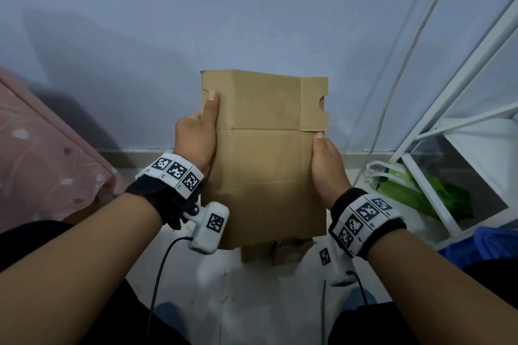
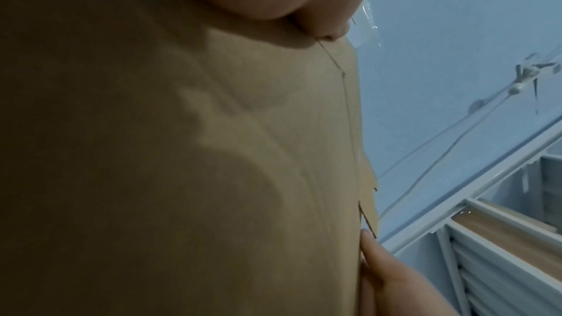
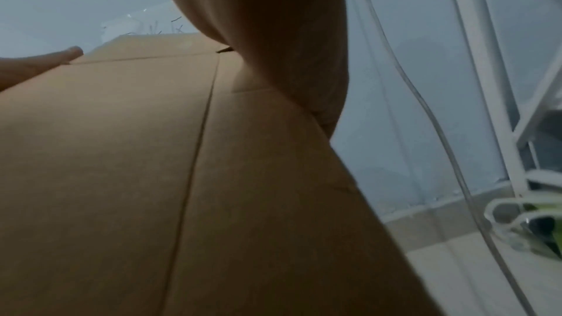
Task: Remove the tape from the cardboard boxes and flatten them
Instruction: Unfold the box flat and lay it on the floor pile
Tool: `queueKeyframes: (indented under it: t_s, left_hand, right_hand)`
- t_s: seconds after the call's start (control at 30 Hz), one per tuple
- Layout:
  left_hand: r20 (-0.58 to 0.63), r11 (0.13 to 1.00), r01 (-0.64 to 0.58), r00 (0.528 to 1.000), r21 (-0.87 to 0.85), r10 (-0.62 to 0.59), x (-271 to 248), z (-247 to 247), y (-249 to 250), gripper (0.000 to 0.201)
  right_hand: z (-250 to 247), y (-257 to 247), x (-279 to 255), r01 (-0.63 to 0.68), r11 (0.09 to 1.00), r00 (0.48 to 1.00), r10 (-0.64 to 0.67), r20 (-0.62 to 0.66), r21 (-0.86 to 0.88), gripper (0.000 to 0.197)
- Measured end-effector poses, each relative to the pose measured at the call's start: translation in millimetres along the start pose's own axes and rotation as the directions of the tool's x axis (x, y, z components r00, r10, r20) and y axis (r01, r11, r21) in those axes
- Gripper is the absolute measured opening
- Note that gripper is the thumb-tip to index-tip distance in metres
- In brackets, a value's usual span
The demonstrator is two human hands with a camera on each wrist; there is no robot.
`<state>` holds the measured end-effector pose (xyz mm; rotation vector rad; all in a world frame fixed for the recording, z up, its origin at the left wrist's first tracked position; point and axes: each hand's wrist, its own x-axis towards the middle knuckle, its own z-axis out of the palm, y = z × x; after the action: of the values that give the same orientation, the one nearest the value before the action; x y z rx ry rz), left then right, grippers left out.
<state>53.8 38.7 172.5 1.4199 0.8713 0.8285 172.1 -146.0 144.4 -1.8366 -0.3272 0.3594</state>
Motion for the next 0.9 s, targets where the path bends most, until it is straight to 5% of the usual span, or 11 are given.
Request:
queueKeyframes:
  t_s: [0.17, 0.3, 0.4, 0.5, 0.6, 0.73, 0.9]
  left_hand:
    - [0.192, 0.962, 0.252, 0.954, -0.108, -0.228, -1.2, 0.0, -2.3, 0.076]
    - [0.42, 0.944, 0.281, 0.888, -0.174, -0.187, -5.7, -3.7, 4.7, 0.078]
    - [0.239, 0.978, 0.174, 0.96, -0.114, -0.143, -2.0, -4.3, 5.0, 0.077]
    - [0.064, 0.999, -0.028, 0.998, -0.029, 0.03, 0.0, -2.7, 0.9, 0.064]
    - [-0.025, 0.987, -0.157, 0.987, 0.042, 0.158, 4.5, -5.6, -0.1, 0.059]
    - [-0.034, 0.933, -0.287, 0.953, 0.217, 0.301, 6.6, -10.0, 1.9, 0.039]
    - [0.024, 0.928, -0.242, 0.969, 0.285, 0.246, -5.8, -1.8, -8.6, 0.039]
  right_hand:
    - [7.1, -2.4, -2.7, -0.035, 0.997, 0.999, 0.037, -0.028, 0.064, 0.085]
    - [5.9, -8.1, -1.8, -0.17, 0.958, 0.979, 0.138, 0.152, 0.229, 0.082]
    - [4.4, -7.3, 2.8, -0.114, 0.98, 0.993, 0.111, 0.029, 0.161, 0.099]
    - [0.6, -7.5, 2.1, 0.02, 0.996, 0.995, -0.011, -0.1, 0.09, 0.067]
    - [-3.7, -2.3, -2.9, 0.079, 0.994, 0.996, -0.075, -0.049, 0.077, 0.046]
    - [0.9, -2.9, -12.0, 0.095, 0.991, 0.995, -0.097, -0.017, -0.09, 0.064]
    - [4.7, -3.7, -17.7, 0.188, 0.925, 0.971, -0.224, -0.077, -0.33, 0.055]
